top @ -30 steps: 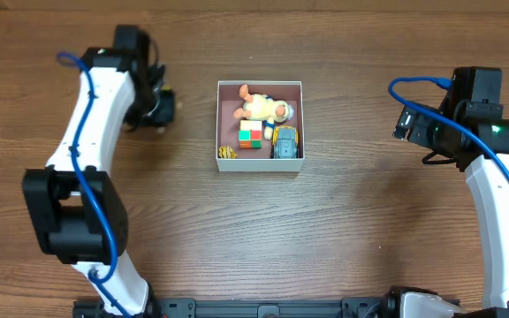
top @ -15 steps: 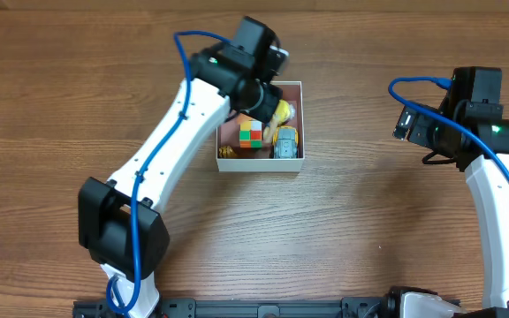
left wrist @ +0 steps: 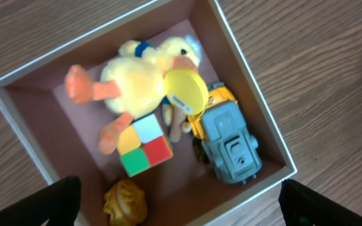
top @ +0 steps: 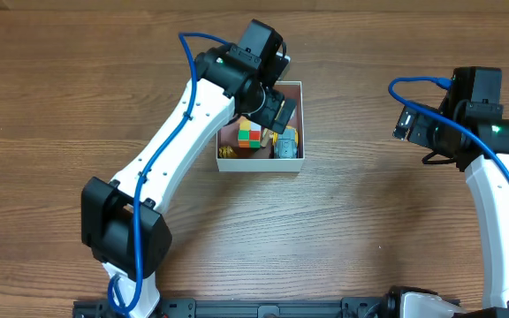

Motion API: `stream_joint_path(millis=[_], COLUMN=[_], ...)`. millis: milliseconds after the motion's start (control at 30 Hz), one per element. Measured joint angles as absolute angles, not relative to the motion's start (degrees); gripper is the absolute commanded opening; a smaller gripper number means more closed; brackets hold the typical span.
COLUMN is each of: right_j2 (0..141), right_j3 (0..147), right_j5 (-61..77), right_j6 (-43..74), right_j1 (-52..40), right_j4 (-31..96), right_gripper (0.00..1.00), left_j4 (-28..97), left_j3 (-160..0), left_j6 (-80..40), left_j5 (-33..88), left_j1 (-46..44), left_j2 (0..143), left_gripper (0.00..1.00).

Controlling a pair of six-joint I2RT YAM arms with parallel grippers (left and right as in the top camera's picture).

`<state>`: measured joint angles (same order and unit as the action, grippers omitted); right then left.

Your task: Pack container

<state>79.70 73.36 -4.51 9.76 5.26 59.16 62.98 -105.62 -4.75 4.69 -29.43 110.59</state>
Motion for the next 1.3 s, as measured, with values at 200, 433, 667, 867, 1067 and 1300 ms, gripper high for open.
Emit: stream_joint_path(millis=[200, 433, 667, 867, 1067, 1300], right_j2=[79.7, 79.7, 79.7, 79.7, 79.7, 79.7], right_j3=[73.4, 73.4, 73.4, 73.4, 73.4, 73.4], right_j5=[-4.5, -4.5, -4.5, -4.5, -4.5, -4.5], right_j6=[9.8, 9.8, 9.8, 9.8, 9.8, 9.8], right_j1=[5.3, 5.3, 5.3, 5.3, 5.3, 5.3], right_j4=[59.1, 59.1, 59.2, 59.2, 59.1, 59.1], right_gripper=[1.00, 1.00, 1.00, 1.00, 1.00, 1.00], left_j4=[70.8, 75.0, 66.9, 62.0, 64.7, 66.0], left_j3=[-105.9, -106.0, -94.8, -80.8, -76.3, -76.2], left_j6=[-5.9, -10.5, -11.7, -15.4, -20.3, -21.3], left_j5=[0.3, -5.0, -7.1, -7.1, -7.1, -6.8], left_j1=[-29.4, -29.5, -35.6, -41.3, -41.3, -41.3], left_j2=[103.9, 91.9, 71.6, 57.0, 57.7, 59.4], left_gripper=[1.00, 1.00, 1.00, 1.00, 1.00, 1.00])
